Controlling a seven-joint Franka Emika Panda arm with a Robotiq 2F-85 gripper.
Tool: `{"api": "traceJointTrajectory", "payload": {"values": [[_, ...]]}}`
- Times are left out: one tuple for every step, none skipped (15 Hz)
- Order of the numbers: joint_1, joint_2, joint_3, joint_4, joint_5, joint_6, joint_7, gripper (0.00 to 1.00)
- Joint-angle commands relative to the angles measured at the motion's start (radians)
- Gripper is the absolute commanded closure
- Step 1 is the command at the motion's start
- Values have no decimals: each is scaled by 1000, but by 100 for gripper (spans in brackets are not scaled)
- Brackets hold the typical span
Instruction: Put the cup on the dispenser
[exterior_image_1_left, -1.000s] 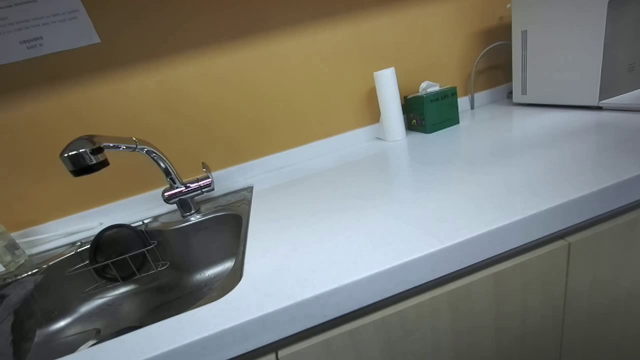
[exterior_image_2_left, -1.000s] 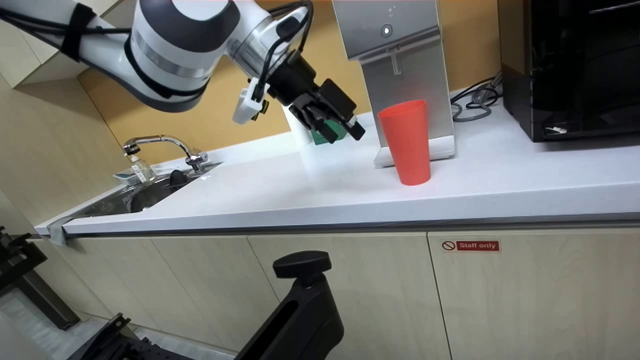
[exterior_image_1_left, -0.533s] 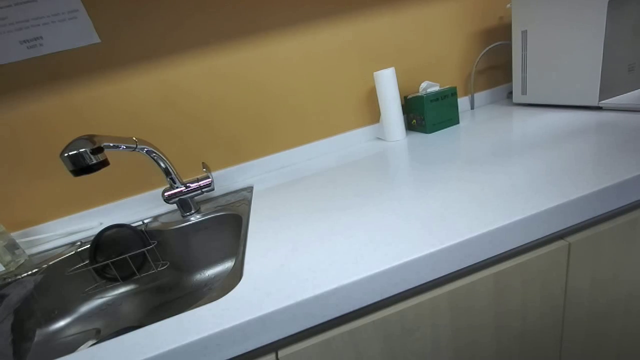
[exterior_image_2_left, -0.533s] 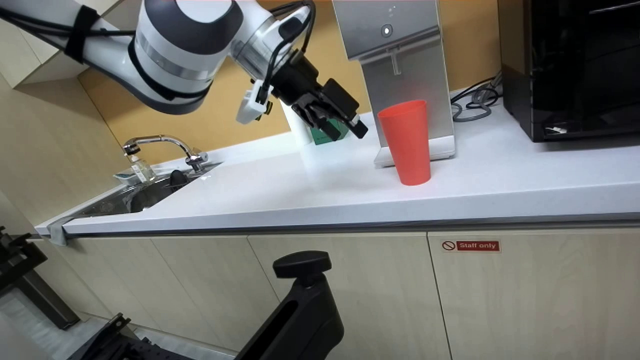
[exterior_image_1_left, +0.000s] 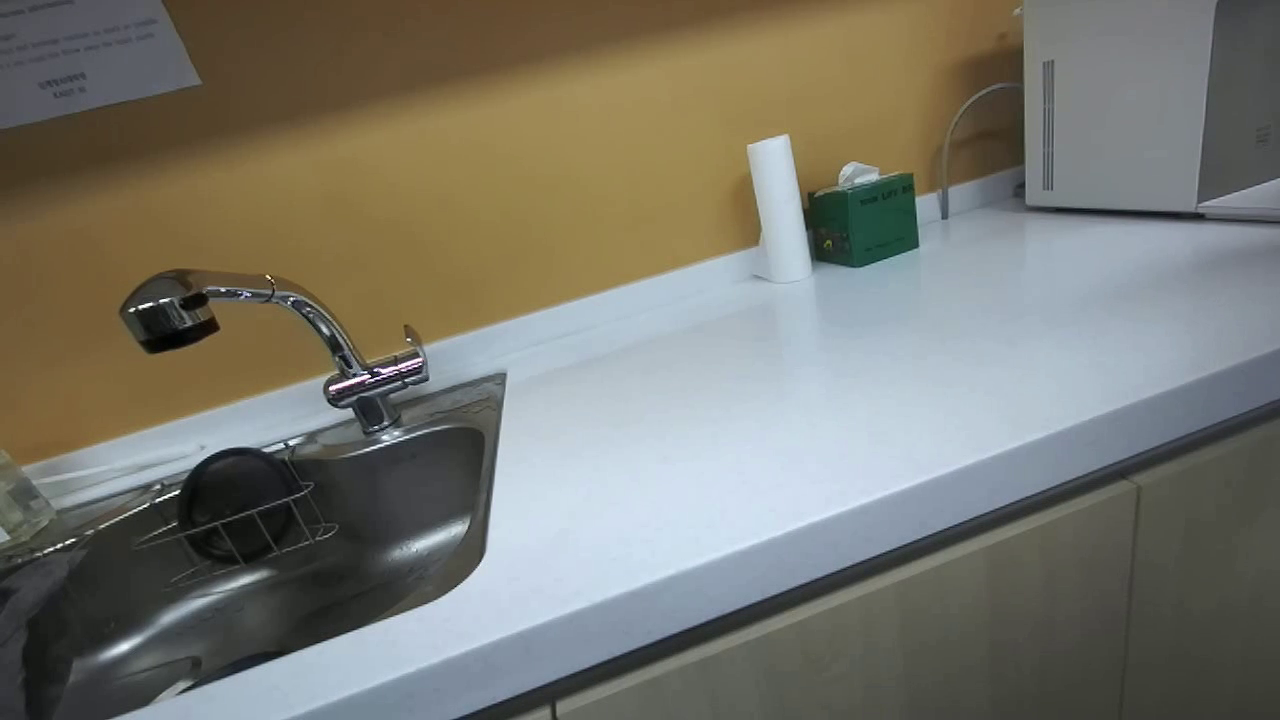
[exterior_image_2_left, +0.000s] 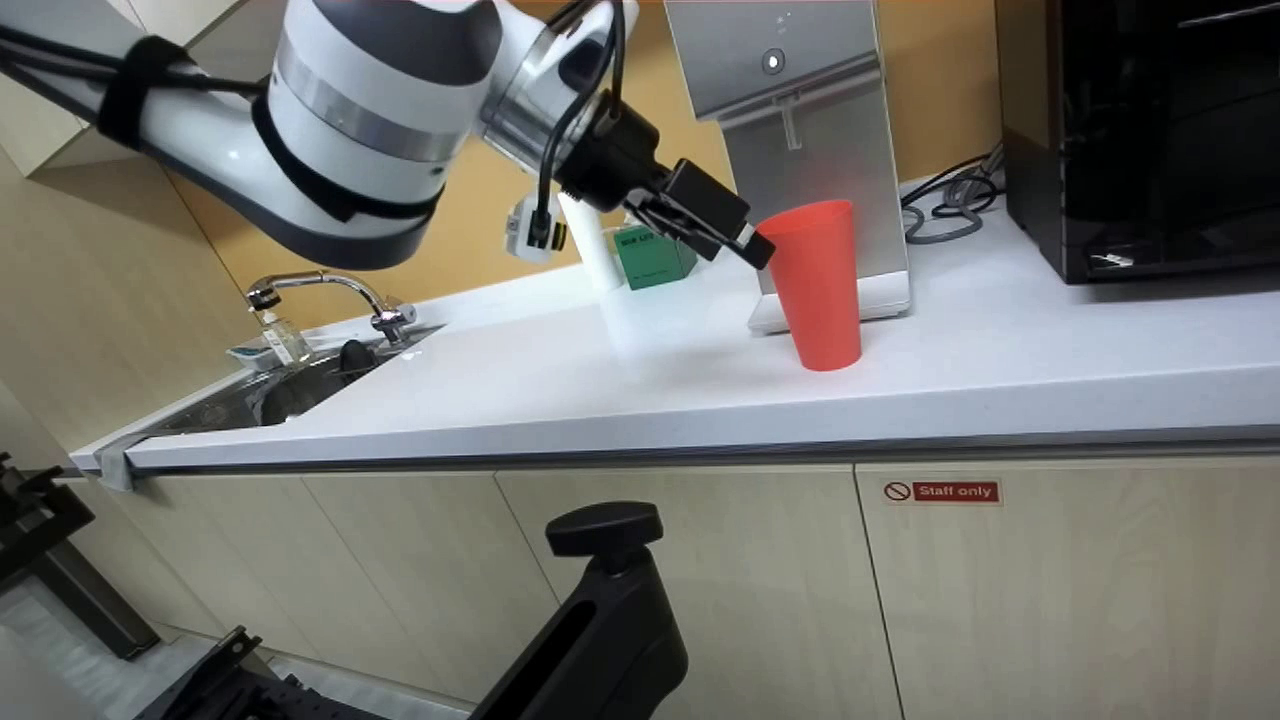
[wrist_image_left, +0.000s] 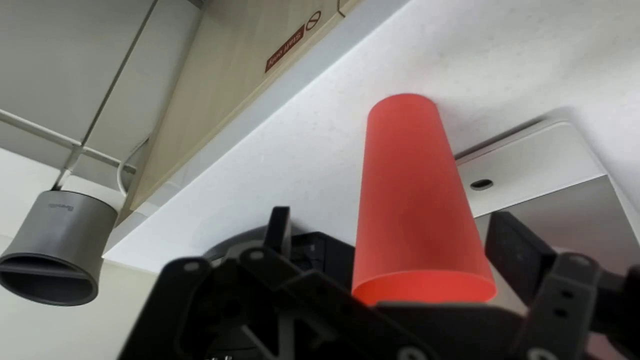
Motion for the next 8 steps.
{"api": "traceJointTrajectory", "payload": {"values": [[-60,17,29,34,-199,44,260,0],[-63,27,32,37,-231,57,308,0],[-64,36,35,40,-261,70,353,0],[-63,47,39,44,-285,83,388,0],[-60,57,42,48,-311,89,422,0],[-59,64,46,55,-337,92,456,0],[-54,69,46,46,-336,89,457,0],[-50,41,37,19,-291,77,382,0]]}}
